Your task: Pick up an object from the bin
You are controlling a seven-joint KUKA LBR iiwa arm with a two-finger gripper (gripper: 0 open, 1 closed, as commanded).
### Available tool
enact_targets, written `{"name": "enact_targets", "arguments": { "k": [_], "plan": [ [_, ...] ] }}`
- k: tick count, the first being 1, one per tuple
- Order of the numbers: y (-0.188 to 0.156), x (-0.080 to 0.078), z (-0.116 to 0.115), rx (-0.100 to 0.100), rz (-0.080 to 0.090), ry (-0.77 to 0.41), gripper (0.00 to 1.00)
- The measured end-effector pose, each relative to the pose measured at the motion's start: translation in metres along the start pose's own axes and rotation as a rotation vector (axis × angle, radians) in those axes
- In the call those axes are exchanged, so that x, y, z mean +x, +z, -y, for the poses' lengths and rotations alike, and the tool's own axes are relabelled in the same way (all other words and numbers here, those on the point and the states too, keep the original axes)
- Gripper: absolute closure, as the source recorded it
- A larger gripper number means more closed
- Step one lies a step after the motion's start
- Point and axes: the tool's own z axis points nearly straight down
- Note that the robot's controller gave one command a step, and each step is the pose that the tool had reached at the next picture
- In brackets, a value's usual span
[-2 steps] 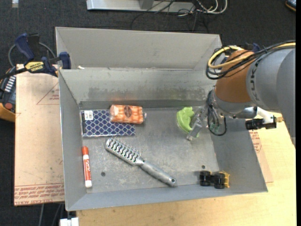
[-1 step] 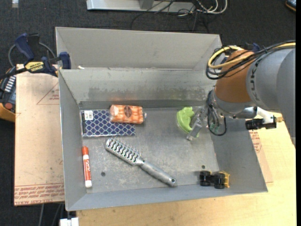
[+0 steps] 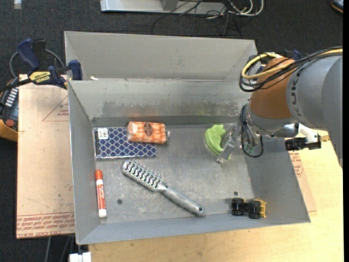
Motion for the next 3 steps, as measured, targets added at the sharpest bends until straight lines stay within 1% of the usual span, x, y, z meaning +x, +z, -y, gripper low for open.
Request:
{"name": "enact_targets", "arguments": {
  "k": [1, 2, 3],
  "plan": [
    [-0.021, 0.002, 0.001, 0.002, -0.008, 0.0, 1.0],
    [-0.043, 0.0, 0.0, -0.001, 0.0, -0.001, 1.0],
    [-0.061, -0.001, -0.001, -0.002, 0.003, -0.001, 1.0]
  ]
}}
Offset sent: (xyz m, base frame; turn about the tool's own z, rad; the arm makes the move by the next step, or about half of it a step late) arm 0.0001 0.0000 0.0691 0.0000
